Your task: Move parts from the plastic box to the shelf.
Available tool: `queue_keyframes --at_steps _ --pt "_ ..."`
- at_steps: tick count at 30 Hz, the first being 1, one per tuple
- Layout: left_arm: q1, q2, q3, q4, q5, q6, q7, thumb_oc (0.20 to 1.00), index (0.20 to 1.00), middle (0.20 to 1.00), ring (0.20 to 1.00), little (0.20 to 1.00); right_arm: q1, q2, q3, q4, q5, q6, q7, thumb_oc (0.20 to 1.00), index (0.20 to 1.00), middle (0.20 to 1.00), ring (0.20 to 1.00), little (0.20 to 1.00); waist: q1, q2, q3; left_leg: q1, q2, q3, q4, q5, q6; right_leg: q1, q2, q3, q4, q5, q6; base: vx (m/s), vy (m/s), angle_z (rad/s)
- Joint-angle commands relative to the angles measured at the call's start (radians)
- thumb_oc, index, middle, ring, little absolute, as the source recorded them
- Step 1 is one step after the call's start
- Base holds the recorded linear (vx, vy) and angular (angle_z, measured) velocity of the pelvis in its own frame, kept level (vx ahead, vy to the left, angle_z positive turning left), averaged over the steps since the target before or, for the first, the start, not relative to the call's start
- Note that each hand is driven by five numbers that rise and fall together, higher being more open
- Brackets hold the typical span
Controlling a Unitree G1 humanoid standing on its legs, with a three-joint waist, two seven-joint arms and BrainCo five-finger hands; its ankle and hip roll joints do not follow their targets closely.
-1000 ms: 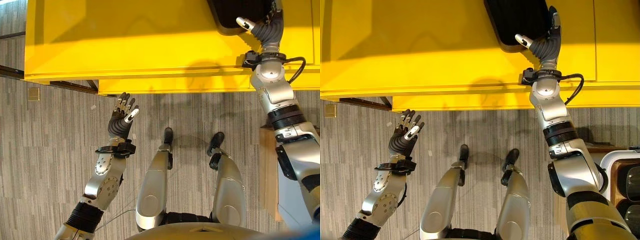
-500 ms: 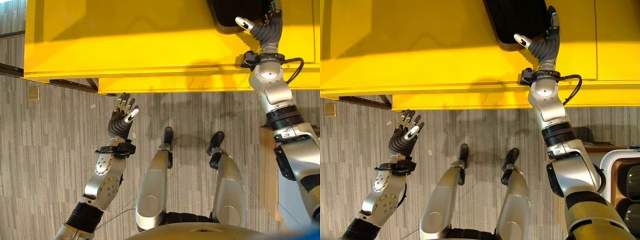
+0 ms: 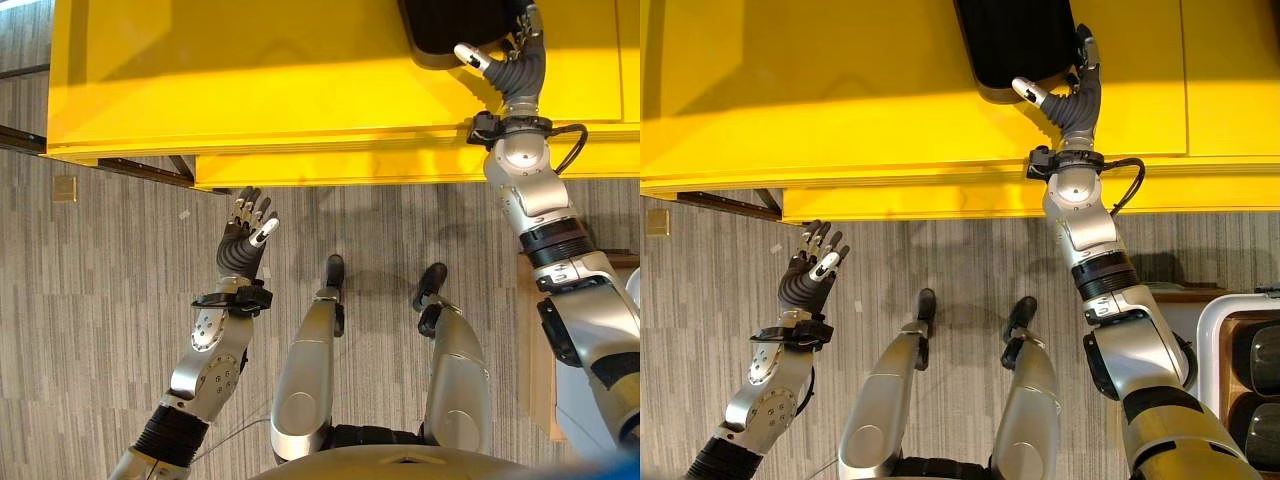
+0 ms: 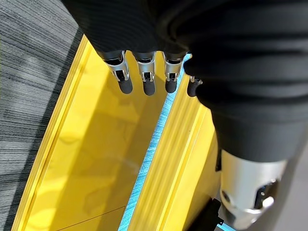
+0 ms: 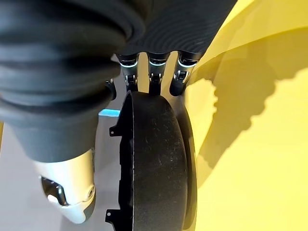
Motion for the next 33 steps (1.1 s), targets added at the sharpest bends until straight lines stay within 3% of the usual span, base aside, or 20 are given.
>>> queue_keyframes --at_steps 1,33 --pt "0.059 0.017 0.023 -0.101 0.036 -0.035 0.002 1.000 1.000 1.000 1.000 1.000 0.059 0.039 0.041 -0.024 0.036 0.005 0.047 1.000 1.000 1.000 1.000 1.000 0.036 -0.014 -0.016 -0.013 0.035 -0.003 -0.005 0.004 -0.023 0.074 -0.034 0.051 0.077 -0.105 0.096 0.00 0.000 0.00" --pt "0.054 0.016 0.023 -0.095 0.043 -0.036 0.013 1.000 1.000 1.000 1.000 1.000 0.086 0.123 0.085 -0.064 0.056 0.000 0.079 1.000 1.000 1.000 1.000 1.000 0.049 -0.008 -0.016 -0.024 0.032 -0.007 0.003 0.001 -0.017 0.075 -0.040 0.045 0.083 -0.109 0.096 0.00 0.000 0.00"
